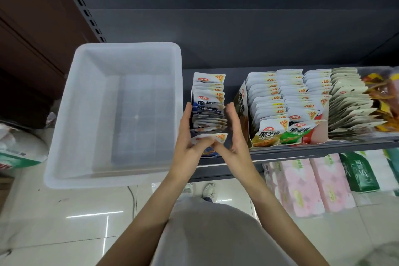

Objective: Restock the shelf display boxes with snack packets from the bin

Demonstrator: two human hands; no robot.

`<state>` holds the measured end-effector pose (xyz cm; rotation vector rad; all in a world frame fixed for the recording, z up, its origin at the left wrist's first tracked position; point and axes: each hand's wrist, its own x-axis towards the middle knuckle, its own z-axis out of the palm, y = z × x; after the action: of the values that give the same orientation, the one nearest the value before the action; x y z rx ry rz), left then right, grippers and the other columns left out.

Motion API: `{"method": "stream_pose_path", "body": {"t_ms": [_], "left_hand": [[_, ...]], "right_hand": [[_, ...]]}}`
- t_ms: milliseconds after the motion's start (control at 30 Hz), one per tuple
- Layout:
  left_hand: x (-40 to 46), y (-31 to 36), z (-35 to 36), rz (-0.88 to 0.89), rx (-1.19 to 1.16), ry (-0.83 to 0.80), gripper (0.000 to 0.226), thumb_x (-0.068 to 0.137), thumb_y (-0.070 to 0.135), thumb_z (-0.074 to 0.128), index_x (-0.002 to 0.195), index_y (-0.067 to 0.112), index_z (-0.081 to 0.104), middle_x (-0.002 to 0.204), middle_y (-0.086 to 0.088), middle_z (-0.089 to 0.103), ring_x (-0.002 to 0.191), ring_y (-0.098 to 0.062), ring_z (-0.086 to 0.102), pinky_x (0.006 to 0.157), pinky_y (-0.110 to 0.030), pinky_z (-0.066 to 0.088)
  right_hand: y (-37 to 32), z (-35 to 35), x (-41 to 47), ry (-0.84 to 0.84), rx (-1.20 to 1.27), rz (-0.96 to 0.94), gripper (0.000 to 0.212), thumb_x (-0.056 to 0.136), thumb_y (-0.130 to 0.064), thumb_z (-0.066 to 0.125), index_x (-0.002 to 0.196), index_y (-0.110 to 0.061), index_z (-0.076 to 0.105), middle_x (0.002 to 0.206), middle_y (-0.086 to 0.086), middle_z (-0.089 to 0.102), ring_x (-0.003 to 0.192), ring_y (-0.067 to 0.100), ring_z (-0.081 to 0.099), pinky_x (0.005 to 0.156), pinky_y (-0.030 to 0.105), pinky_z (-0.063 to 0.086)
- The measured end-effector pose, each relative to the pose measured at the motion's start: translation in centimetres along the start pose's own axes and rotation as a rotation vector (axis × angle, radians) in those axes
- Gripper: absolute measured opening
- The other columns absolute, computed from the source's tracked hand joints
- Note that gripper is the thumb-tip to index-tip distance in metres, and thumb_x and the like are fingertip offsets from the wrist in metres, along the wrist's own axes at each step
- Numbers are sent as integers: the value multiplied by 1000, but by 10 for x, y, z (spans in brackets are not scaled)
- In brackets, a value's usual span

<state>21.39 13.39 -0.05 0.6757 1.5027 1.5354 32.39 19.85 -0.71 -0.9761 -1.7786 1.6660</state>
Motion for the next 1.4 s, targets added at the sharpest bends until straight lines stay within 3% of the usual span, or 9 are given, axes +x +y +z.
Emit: {"method": "stream_pose_path", "body": {"t_ms": [67,133,267,467,667,800,1000,1233,1400], "left_hand": [[0,2,1,-34,-122,-6,70,86,21,61,146,29,26,142,11,42,128,-6,45,98,-17,44],[2,2,3,-69,-163,14,66,89,40,55,147,30,25,138,16,46,122,1,49,96,-17,45],[8,3,8,-45,-126,55,49,100,13,37,146,23,27,128,25,47,112,12,51,85,-9,44],[24,13,9,13,40,140,48,98,22,42,145,20,30,121,30,44,106,22,48,79,-1,40],[11,9,8,-65,-32,139,50,96,38,36,145,34,28,136,20,45,117,5,50,94,-14,44],[0,2,17,-105,-21,158,46,96,48,37,140,34,38,135,7,52,120,-11,53,100,-33,46],[0,9,18,21,-39,186,40,100,18,37,140,20,40,124,14,56,108,8,57,79,-10,48],[-4,-5,15,6,-51,154,48,97,23,39,144,26,28,136,12,47,116,9,51,82,-10,47],[-1,-6,19,-57,-100,144,61,88,51,35,145,32,28,141,12,46,119,5,50,93,-12,44]], "right_hand": [[0,1,0,-44,26,33,87,86,5,57,151,-16,4,147,-19,25,132,-10,31,103,13,34],[2,6,1,-72,27,59,93,83,4,56,151,-24,0,152,-13,23,136,-1,32,107,26,38],[3,13,9,-24,-16,16,96,80,0,56,150,-35,-1,158,0,14,143,17,23,112,52,30],[11,7,15,15,-175,9,100,84,3,61,150,-33,-4,160,-7,3,147,13,4,117,48,21],[5,0,7,103,-172,56,76,92,-22,60,150,-23,13,156,-12,14,138,-9,12,101,-3,14],[6,11,-2,247,-306,-43,52,93,-21,59,142,-16,41,134,2,47,117,-21,36,90,-3,30],[11,4,0,331,-412,-205,61,87,1,61,142,-13,40,104,2,51,86,4,55,82,12,45],[25,11,-10,205,-456,-117,77,86,-15,64,149,-13,19,147,1,25,134,4,24,105,3,20],[20,19,-7,90,-259,32,71,93,-41,50,152,-22,14,158,-10,12,144,3,11,119,33,20]]}}
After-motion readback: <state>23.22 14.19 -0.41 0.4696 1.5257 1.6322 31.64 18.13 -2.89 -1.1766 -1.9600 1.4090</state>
